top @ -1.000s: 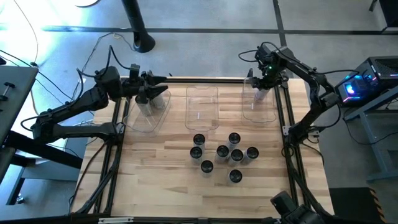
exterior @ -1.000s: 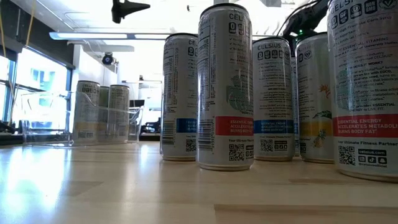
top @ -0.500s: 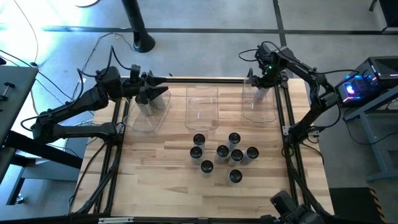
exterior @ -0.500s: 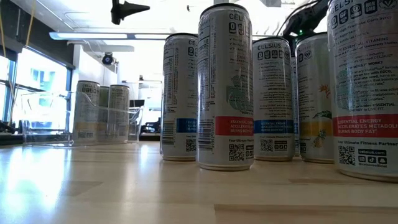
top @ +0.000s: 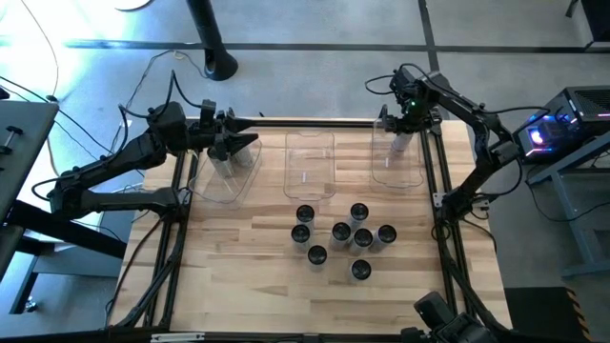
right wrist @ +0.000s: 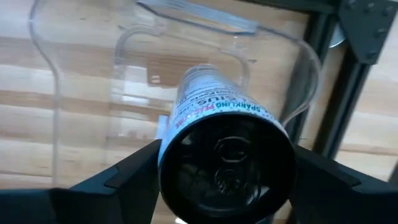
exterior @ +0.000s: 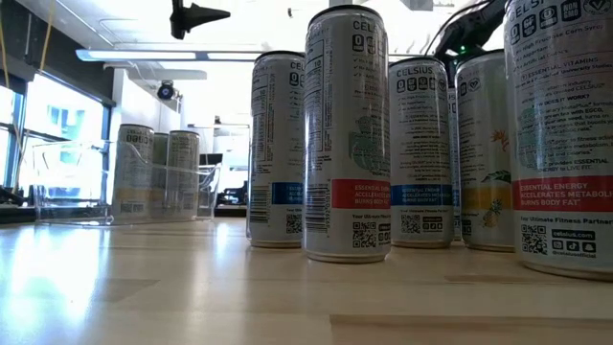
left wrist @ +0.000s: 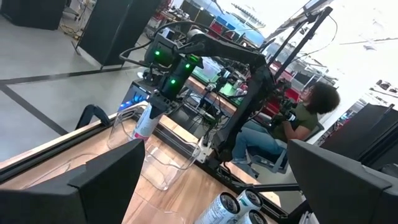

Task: Sort soda cans
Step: Put the white-pink soda can into the top right transparent bin

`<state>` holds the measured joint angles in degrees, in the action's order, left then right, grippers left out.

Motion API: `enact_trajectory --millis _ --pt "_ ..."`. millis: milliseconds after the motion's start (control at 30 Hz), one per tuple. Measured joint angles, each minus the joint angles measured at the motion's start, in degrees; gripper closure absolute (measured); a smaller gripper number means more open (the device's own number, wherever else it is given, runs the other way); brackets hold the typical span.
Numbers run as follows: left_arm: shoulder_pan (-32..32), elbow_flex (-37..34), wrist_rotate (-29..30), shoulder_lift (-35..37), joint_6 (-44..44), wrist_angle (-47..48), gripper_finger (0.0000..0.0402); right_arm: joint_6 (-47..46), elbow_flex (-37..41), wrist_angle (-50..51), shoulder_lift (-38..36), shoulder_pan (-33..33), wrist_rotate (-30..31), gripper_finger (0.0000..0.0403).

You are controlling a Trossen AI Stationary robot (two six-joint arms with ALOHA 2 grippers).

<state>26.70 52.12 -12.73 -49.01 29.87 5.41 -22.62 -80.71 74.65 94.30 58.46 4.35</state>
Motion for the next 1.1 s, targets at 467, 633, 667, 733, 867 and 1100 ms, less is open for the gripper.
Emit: enact_trajectory --millis 467,633,667,733,867,1100 --pt "0.0 0.0 -0.7 0.0 0.0 0.0 0.0017 -0.4 0.0 0.6 -0.2 0.0 -1.2 0.0043" --pt "0.0 0.0 -0.8 0.0 0.0 0.0 0.0017 -0.4 -1.5 2.0 -0.3 0.0 -4.0 0.0043" --pt "0.0 0.0 -0.8 0.0 0.0 0.0 0.0017 -0.3 -2.1 2.7 -0.3 0.0 -3.9 0.0043" --pt "0.0 0.0 -0.8 0.0 0.0 0.0 0.0017 0.5 -3.5 4.1 -0.3 0.0 -2.6 0.0043" --pt "0.0 0.0 -0.8 0.0 0.0 0.7 0.0017 0.6 -7.0 7.2 -0.3 0.0 2.8 0.0043" --pt "0.0 0.0 -0.8 0.0 0.4 0.9 0.0017 1.9 -13.4 10.7 -0.3 -0.5 3.7 0.0043"
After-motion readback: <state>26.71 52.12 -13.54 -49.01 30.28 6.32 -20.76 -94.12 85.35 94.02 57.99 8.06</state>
